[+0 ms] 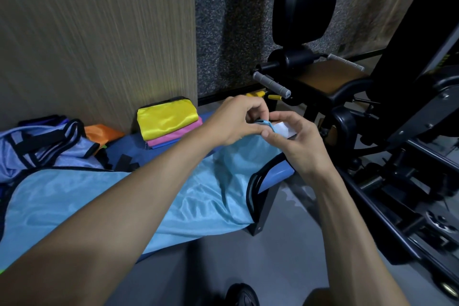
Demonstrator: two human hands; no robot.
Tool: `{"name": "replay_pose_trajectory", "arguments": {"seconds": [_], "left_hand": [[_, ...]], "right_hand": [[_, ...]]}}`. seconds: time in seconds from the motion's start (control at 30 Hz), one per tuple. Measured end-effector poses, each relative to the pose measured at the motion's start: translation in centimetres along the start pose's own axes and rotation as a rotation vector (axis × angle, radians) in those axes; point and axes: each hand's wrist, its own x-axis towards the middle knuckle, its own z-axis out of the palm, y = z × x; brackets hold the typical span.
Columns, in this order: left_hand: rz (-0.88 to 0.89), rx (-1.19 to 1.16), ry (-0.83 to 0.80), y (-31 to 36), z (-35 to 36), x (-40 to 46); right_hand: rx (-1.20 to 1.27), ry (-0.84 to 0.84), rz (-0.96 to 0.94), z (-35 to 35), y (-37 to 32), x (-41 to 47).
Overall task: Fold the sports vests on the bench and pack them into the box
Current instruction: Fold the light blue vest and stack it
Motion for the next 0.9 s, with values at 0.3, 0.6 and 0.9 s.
{"name": "replay_pose_trajectory", "arguments": {"seconds": [0.3,0.6,0.9], "left_hand": [[-0.385,-0.443,-0.219,-3.7,1.6,-1.6],[-0.402,-0.250,-0.129,-9.9,2.1,-3.0],[-0.311,0.364,0.012,-11.9,2.0,-4.0]], "right_hand": [[0.088,0.013,0.230,-0.4,0.7,2.2],[0.234,0.082,0.446,-0.2,4.1,6.7],[0.022,0.259,0.619,1.2,10.9,9.4]]}}
